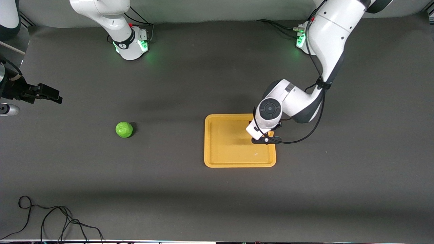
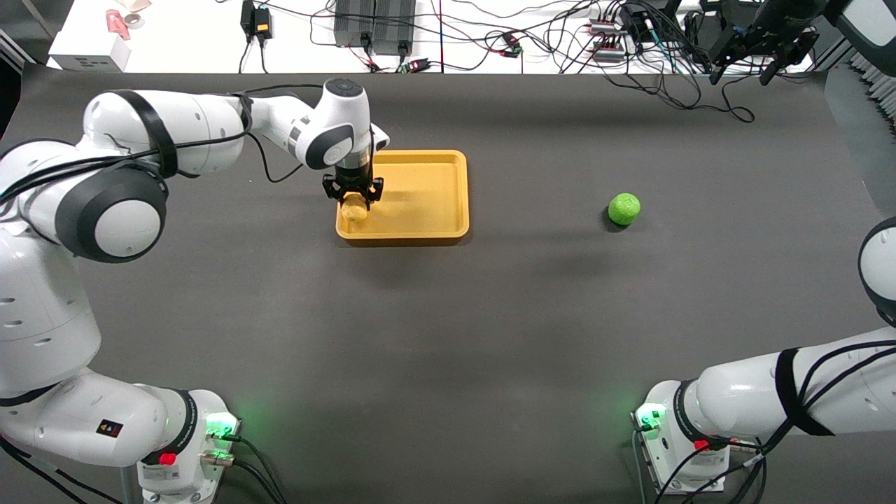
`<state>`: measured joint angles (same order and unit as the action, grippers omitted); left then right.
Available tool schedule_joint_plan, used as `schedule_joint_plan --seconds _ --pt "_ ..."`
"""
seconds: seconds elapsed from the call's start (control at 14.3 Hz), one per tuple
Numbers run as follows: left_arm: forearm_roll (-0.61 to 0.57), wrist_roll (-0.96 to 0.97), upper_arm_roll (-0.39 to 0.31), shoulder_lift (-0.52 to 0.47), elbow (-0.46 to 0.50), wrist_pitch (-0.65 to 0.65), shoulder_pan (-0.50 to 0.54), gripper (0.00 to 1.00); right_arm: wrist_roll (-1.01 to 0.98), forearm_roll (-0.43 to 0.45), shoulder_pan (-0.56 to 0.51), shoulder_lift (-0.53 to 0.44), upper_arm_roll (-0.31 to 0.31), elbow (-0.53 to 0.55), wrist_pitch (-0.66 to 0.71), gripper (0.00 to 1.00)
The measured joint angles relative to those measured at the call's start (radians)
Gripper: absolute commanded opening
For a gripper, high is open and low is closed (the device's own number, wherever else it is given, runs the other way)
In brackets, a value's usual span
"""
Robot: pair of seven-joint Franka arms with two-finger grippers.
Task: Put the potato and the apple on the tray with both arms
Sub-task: 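Carry the potato with the left gripper onto the tray, then open the left gripper and withdraw while the right gripper reaches the apple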
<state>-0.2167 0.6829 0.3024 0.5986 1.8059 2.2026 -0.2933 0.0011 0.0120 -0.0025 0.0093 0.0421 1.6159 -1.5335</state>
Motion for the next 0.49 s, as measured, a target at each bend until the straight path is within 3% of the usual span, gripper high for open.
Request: schedule_joint_plan --seconds 0.14,0.21,0.49 --pt "-0.007 0.001 -0.003 0.009 -0.001 0.010 0.000 0.80 -0.001 0.000 0.001 0.000 0.000 0.000 0.000 1.00" --pt "-0.007 0.001 -0.004 0.008 -0.002 0.010 0.000 0.98 -0.001 0.000 0.001 0.000 0.000 0.000 0.000 1.00" --pt "-0.008 0.003 -0.005 0.008 -0.012 0.010 0.000 1.00 -0.003 0.000 0.007 -0.004 0.000 0.006 -0.020 1.00"
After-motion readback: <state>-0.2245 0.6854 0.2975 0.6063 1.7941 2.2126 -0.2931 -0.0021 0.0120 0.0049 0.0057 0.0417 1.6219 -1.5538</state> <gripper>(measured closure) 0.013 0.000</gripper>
